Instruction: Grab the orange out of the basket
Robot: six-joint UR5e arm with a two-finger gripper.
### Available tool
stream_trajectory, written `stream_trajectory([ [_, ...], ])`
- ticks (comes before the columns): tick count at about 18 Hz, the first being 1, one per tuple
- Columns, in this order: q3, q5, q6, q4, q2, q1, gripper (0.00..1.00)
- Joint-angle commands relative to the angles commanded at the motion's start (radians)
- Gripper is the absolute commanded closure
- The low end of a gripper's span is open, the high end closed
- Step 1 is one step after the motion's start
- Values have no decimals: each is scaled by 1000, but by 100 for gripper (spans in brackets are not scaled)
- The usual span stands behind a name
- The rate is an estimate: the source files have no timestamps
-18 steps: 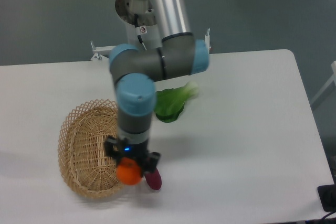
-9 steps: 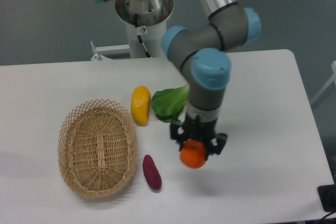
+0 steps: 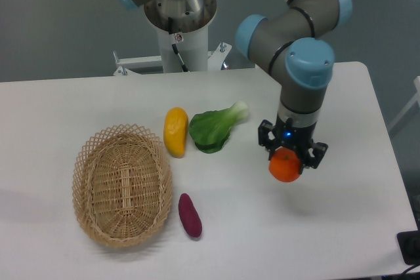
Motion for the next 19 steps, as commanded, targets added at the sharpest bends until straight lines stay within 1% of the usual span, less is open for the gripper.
stream_trajectory([
  [2, 20, 18, 5, -8, -6, 0, 51],
  [4, 23, 43, 24, -6, -11, 0, 51],
  [6, 25, 46, 52, -12, -11, 0, 51],
  [9, 25, 60, 54, -3, -14, -2, 51],
  [19, 23, 75, 52, -5, -15, -2, 51],
])
